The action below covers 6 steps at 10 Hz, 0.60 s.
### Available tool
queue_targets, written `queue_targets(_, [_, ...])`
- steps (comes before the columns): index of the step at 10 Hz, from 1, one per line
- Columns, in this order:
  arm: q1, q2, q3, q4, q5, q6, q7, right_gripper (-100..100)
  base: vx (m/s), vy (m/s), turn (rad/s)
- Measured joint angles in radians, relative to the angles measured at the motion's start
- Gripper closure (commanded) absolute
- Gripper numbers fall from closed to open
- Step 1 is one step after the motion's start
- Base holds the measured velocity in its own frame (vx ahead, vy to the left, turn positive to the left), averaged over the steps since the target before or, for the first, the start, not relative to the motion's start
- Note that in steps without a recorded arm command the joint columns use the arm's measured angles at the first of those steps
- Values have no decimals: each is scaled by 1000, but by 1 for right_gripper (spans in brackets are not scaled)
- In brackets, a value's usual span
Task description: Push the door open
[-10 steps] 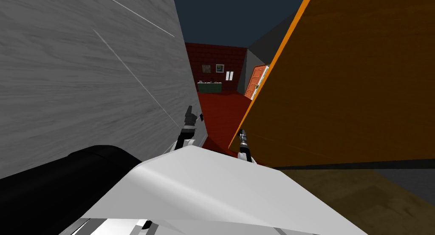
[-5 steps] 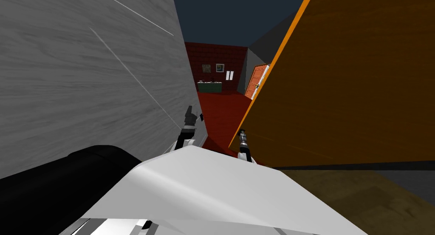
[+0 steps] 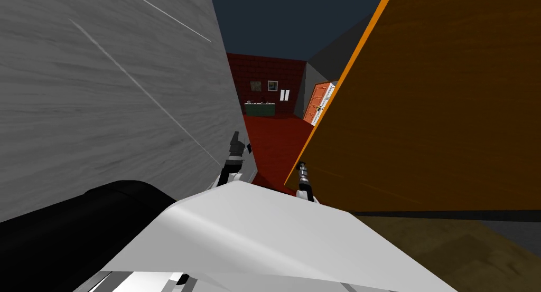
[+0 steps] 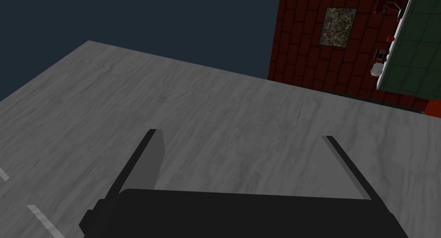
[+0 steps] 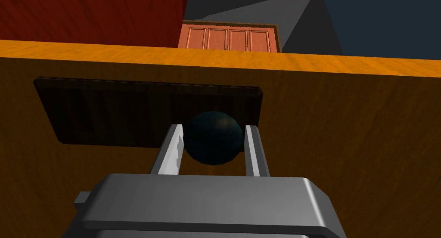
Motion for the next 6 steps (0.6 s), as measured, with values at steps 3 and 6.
queue_targets(3, [-19, -10, -30, 14, -14, -13, 20, 100, 226, -44, -99])
queue_targets(6, [-46, -19, -24, 37, -38, -22, 40, -100, -91, 10, -249])
